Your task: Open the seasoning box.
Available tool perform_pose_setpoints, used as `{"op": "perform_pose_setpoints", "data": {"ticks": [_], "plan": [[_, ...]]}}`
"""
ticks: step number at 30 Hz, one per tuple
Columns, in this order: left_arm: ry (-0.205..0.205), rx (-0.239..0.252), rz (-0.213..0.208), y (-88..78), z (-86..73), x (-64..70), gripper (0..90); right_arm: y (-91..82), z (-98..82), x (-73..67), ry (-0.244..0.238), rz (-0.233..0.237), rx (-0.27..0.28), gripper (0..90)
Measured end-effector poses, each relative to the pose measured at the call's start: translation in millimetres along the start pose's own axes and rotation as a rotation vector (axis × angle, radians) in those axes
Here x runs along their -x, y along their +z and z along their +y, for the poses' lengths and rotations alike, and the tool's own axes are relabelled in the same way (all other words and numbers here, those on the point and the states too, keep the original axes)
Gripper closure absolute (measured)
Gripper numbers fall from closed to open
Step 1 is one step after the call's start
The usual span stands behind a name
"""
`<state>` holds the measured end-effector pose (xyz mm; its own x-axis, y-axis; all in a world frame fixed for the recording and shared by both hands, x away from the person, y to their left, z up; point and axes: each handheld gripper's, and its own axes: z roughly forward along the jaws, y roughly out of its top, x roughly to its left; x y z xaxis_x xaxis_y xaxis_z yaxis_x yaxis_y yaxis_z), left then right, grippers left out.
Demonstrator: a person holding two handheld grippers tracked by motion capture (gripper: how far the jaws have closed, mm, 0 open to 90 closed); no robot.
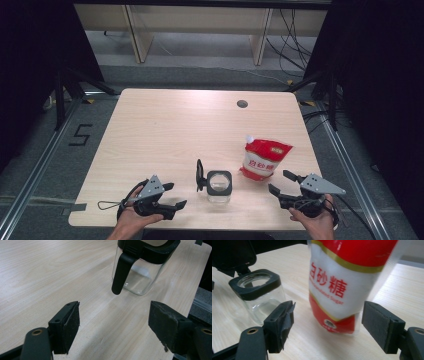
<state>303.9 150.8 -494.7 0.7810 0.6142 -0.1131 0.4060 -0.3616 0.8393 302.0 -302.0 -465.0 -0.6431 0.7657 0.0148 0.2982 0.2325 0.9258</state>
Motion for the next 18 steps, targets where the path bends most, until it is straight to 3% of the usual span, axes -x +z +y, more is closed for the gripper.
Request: {"op": "perform_pose_setpoints", "data": {"ticks": [1, 2, 3, 4, 7, 8, 11, 12, 13, 18], "plan": [[0.0, 0.0, 0.0, 0.0, 0.0, 0.0, 24.6, -0.4, -1.3, -0.4, 0.028, 0.006, -0.007, 25.3], [-0.004, 0.006, -0.001, 0.6, 0.3, 0.4, 24.6, -0.2, -2.4, 3.5, 0.016, 0.006, -0.005, 23.5], [0.003, 0.005, -0.002, 0.7, 0.6, 0.1, 24.6, -0.3, -3.6, 3.6, 0.05, 0.012, -0.008, 22.4], [-0.001, 0.011, -0.008, 1.8, 0.4, 0.3, 24.5, 1.7, -4.7, 7.6, 0.018, 0.014, 0.011, 21.7], [-0.004, 0.024, -0.005, 3.0, -0.3, 0.7, 24.5, 1.0, -6.0, 7.6, 0.049, 0.018, -0.015, 18.6], [-0.002, 0.021, -0.004, 2.7, -0.2, 0.6, 24.5, 1.8, -7.7, 11.5, 0.029, 0.012, -0.023, 17.8], [-0.004, 0.022, -0.003, 2.7, -0.2, 0.8, 24.4, 3.4, -9.9, 13.9, 0.026, 0.021, -0.01, 17.8], [-0.029, 0.016, 0.008, 2.2, -0.4, 3.3, 24.2, 3.8, -11.2, 16.2, 0.032, 0.022, -0.008, 17.0], [-0.018, 0.012, 0.01, 1.8, -0.1, 2.7, 24.0, 4.1, -11.5, 18.1, 0.008, 0.005, 0.007, 16.6], [-0.029, 0.031, -0.001, 2.5, 0.3, 4.0, 22.4, 4.9, -13.1, 17.5, 0.048, 0.009, -0.009, 16.3]]}}
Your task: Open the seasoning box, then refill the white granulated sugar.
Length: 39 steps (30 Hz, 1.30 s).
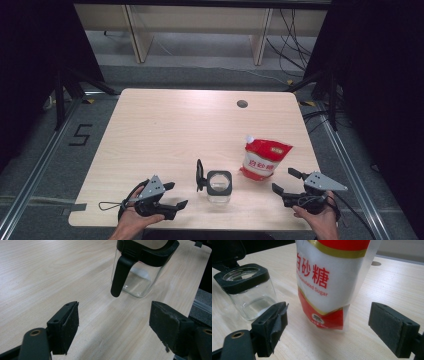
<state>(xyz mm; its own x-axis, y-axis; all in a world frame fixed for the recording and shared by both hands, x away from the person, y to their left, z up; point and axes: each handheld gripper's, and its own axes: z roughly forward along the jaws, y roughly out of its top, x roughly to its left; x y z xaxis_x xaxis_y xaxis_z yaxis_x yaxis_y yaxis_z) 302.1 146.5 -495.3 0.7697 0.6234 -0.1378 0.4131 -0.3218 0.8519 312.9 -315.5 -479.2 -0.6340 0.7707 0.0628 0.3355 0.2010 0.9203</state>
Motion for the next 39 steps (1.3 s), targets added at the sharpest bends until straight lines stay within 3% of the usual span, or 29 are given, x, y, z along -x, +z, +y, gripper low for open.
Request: {"op": "perform_pose_setpoints", "data": {"ticks": [4, 6, 10, 11, 12, 13, 14, 15, 17, 18, 20, 22, 24, 25, 28, 29, 30, 32, 33, 35, 38, 39], "plan": [[-0.003, -0.01, 0.0, -0.9, 0.3, -0.1, 15.7, 3.8, 0.4, 2.9, -0.04, 0.009, 0.001, 15.6], [-0.006, -0.007, 0.003, 0.0, 0.1, 1.3, 15.3, 4.1, 0.3, 2.2, -0.033, 0.009, -0.018, 15.6], [0.028, -0.014, -0.008, 0.7, 0.9, 0.5, 15.1, 7.4, 0.2, 5.8, -0.054, 0.021, -0.018, 15.5], [0.017, -0.009, -0.009, 1.7, 0.8, 1.4, 15.0, 9.2, 0.3, 8.1, -0.076, 0.01, 0.006, 15.6], [0.027, -0.02, 0.0, 1.6, 0.3, 0.6, 15.0, 11.4, 0.9, 10.3, -0.041, 0.011, 0.01, 15.5], [-0.006, -0.002, -0.006, 3.0, -0.1, 3.2, 15.0, 11.4, 0.9, 10.3, -0.041, 0.011, 0.01, 15.5], [0.002, -0.002, 0.001, 3.0, -0.2, 3.1, 15.0, 12.8, 0.7, 12.0, -0.051, 0.003, 0.008, 15.5], [0.001, -0.003, -0.004, 3.4, 0.1, 2.8, 15.0, 15.9, 1.6, 13.7, -0.015, 0.003, -0.008, 15.5], [0.0, -0.005, -0.003, 3.3, 0.1, 2.9, 15.0, 17.2, 1.8, 15.2, -0.021, 0.0, -0.012, 15.5], [-0.002, -0.007, 0.0, 2.6, -0.4, 3.5, 15.0, 21.5, 2.7, 20.7, -0.056, 0.01, 0.004, 15.6], [0.001, -0.016, -0.008, 2.0, -0.3, 3.0, 15.0, 21.4, 3.4, 19.9, -0.03, 0.008, 0.0, 15.6], [0.017, -0.028, 0.007, 0.1, -2.2, 2.3, 15.0, 25.5, 6.0, 21.4, -0.046, 0.044, 0.016, 15.6], [0.006, -0.018, 0.002, 0.3, -2.3, 2.8, 15.0, 26.1, 7.3, 20.3, -0.053, 0.044, 0.014, 15.5], [0.009, -0.023, 0.002, -0.6, -2.0, 2.0, 15.0, 29.0, 8.5, 21.0, -0.083, 0.053, 0.031, 15.5], [0.039, -0.021, 0.003, -1.3, -0.7, 1.4, 15.0, 35.7, 10.9, 19.5, -0.089, 0.067, 0.019, 15.5], [0.013, -0.025, 0.004, -1.0, -1.6, 3.2, 15.0, 39.7, 11.8, 22.9, -0.141, 0.066, 0.034, 15.5], [0.037, -0.032, 0.004, -1.3, -1.3, 2.5, 15.0, 45.0, 10.9, 22.3, -0.115, 0.091, 0.028, 15.5], [0.028, -0.016, -0.007, 0.7, -1.9, 2.9, 15.0, 46.1, 11.5, 23.7, -0.123, 0.099, 0.022, 15.5], [0.037, -0.023, -0.003, 0.3, -1.6, 2.4, 15.0, 47.8, 10.8, 22.7, -0.094, 0.111, 0.018, 15.6], [0.036, -0.022, -0.002, 0.4, -1.7, 2.0, 15.1, 52.3, 11.2, 25.9, -0.095, 0.139, 0.039, 16.1], [0.017, -0.033, 0.001, 0.2, -2.3, 2.4, 15.1, 52.6, 12.2, 27.4, -0.093, 0.133, 0.038, 23.3], [0.022, -0.033, -0.002, 0.1, -2.2, 2.2, 15.1, 52.4, 12.7, 25.1, -0.095, 0.159, 0.048, 31.1]]}}
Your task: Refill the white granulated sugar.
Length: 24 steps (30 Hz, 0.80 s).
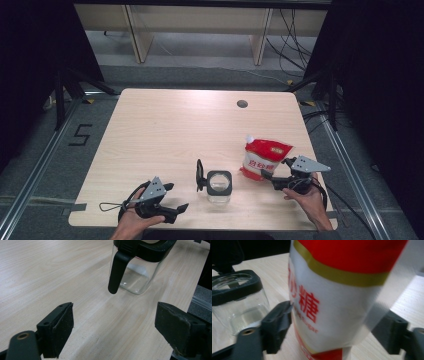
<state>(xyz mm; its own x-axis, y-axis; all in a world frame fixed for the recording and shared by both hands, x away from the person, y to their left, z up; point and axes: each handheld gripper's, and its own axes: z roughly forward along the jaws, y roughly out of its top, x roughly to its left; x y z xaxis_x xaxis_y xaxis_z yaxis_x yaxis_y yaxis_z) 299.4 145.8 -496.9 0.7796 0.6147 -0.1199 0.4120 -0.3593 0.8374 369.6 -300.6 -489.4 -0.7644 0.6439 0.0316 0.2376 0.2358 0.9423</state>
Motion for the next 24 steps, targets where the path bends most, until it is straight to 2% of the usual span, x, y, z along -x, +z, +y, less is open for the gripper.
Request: {"op": "perform_pose_setpoints", "data": {"ticks": [1, 2, 4, 5, 6, 7, 8, 10, 11, 12, 14, 15, 18, 20, 21, 22, 23, 24], "plan": [[-0.012, 0.015, -0.006, 1.0, -0.3, 1.2, 15.1, 0.0, 0.0, 0.0, 0.0, 0.0, 0.0, 31.1], [-0.006, 0.015, -0.004, 0.6, -0.3, 1.9, 15.1, -0.3, 1.6, -1.7, -0.032, -0.032, 0.003, 33.3], [0.001, 0.008, -0.007, 0.1, 0.0, 1.2, 15.1, -0.1, 2.9, -2.9, -0.021, -0.027, -0.011, 33.5], [-0.006, 0.013, -0.009, 0.3, -0.1, 1.7, 15.1, -0.3, 4.8, -6.0, -0.031, -0.06, -0.01, 33.8], [0.004, 0.011, -0.001, -0.3, 0.0, 1.3, 15.1, -0.4, 6.1, -7.9, -0.04, -0.068, -0.02, 34.3], [0.0, 0.019, 0.0, 0.1, 0.1, 1.5, 15.1, -1.0, 6.9, -11.8, -0.025, -0.089, -0.027, 34.7], [0.016, 0.008, -0.001, -0.9, 0.1, -0.1, 15.2, -1.0, 8.7, -13.4, -0.033, -0.104, -0.035, 35.0], [0.024, 0.005, 0.0, -1.4, 0.5, -1.0, 15.2, -0.3, 11.2, -22.3, -0.007, -0.129, -0.061, 35.6], [0.023, 0.006, 0.003, -1.6, 0.6, -0.8, 15.2, 0.8, 11.7, -25.1, -0.017, -0.159, -0.047, 35.7], [0.023, 0.008, 0.0, -1.7, 0.6, -0.9, 15.2, 0.1, 12.7, -31.0, 0.03, -0.174, -0.079, 35.9], [0.025, 0.009, -0.002, -1.8, 0.5, -0.9, 15.2, 1.9, 13.4, -36.3, 0.05, -0.194, -0.073, 36.2], [0.025, 0.008, -0.007, -1.4, 0.6, -1.3, 15.2, 2.6, 13.9, -40.5, 0.062, -0.232, -0.071, 36.3], [0.016, 0.016, -0.011, -0.4, 0.3, -1.3, 15.2, 4.5, 14.5, -46.1, 0.077, -0.26, -0.074, 36.3], [0.0, 0.012, -0.002, -0.2, -0.5, 0.2, 15.2, 5.0, 14.8, -47.5, 0.082, -0.26, -0.068, 36.3], [0.003, 0.008, 0.006, -1.2, -0.3, 0.9, 15.2, 3.5, 13.7, -45.2, 0.056, -0.255, -0.061, 36.5], [0.003, 0.008, 0.006, -1.2, -0.3, 0.9, 15.2, 3.5, 13.7, -45.2, 0.056, -0.255, -0.061, 36.5], [0.014, 0.022, -0.007, -0.7, 0.4, 0.5, 15.3, 3.1, 11.0, -43.5, 0.086, -0.236, -0.042, 36.5], [0.014, 0.022, -0.007, -0.7, 0.4, 0.5, 15.3, 3.1, 11.0, -43.5, 0.086, -0.236, -0.042, 36.5]]}}
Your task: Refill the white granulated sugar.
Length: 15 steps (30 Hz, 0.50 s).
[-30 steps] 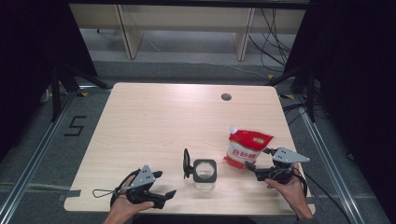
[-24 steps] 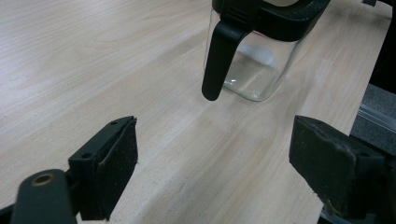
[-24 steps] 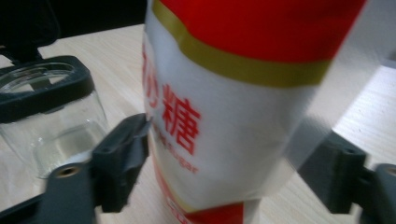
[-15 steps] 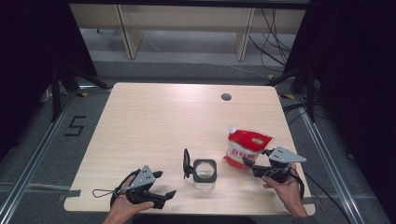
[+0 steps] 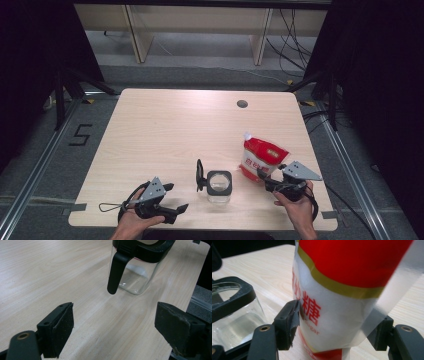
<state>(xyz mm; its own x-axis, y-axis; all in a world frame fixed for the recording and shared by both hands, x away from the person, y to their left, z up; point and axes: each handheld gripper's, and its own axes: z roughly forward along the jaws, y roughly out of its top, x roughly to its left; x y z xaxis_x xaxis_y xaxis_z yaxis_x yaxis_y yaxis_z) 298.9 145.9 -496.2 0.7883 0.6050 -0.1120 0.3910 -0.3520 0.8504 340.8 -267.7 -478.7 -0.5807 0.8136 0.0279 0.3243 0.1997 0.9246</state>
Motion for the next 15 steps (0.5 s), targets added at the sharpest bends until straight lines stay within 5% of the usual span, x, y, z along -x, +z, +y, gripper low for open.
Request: {"op": "perform_pose_setpoints", "data": {"ticks": [1, 2, 7, 8, 9, 10, 11, 12, 15], "plan": [[-0.004, -0.012, 0.003, -1.0, -0.2, -0.5, 15.3, 0.1, -1.9, 3.6, 0.018, 0.029, 0.0, 34.7], [-0.032, -0.007, 0.003, -0.3, -0.8, 0.1, 15.3, 2.6, -2.5, 8.2, -0.021, 0.047, 0.013, 33.8], [-0.007, -0.007, -0.004, -1.0, -0.5, -3.1, 15.3, 6.4, -6.4, 14.6, -0.028, 0.093, 0.028, 29.9], [-0.037, -0.002, 0.0, -0.5, -0.9, -1.6, 15.3, 9.3, -6.7, 18.8, -0.068, 0.102, 0.05, 29.4], [-0.033, -0.003, 0.0, -0.5, -0.8, -1.6, 15.3, 9.2, -7.4, 16.4, -0.028, 0.123, 0.032, 29.3], [-0.033, -0.01, 0.0, -0.9, -0.6, -1.1, 15.3, 11.8, -7.4, 20.1, -0.086, 0.111, 0.049, 29.0], [-0.016, -0.019, 0.002, -0.7, -0.9, -2.1, 15.3, 13.0, -8.9, 16.6, -0.053, 0.136, 0.017, 27.9], [-0.016, -0.019, 0.002, -0.7, -0.9, -2.1, 15.3, 16.3, -9.0, 18.6, -0.086, 0.136, 0.038, 27.7], [-0.029, -0.01, -0.005, -0.2, -0.7, -0.8, 15.3, 18.4, -9.9, 17.6, -0.089, 0.14, 0.009, 27.6]]}}
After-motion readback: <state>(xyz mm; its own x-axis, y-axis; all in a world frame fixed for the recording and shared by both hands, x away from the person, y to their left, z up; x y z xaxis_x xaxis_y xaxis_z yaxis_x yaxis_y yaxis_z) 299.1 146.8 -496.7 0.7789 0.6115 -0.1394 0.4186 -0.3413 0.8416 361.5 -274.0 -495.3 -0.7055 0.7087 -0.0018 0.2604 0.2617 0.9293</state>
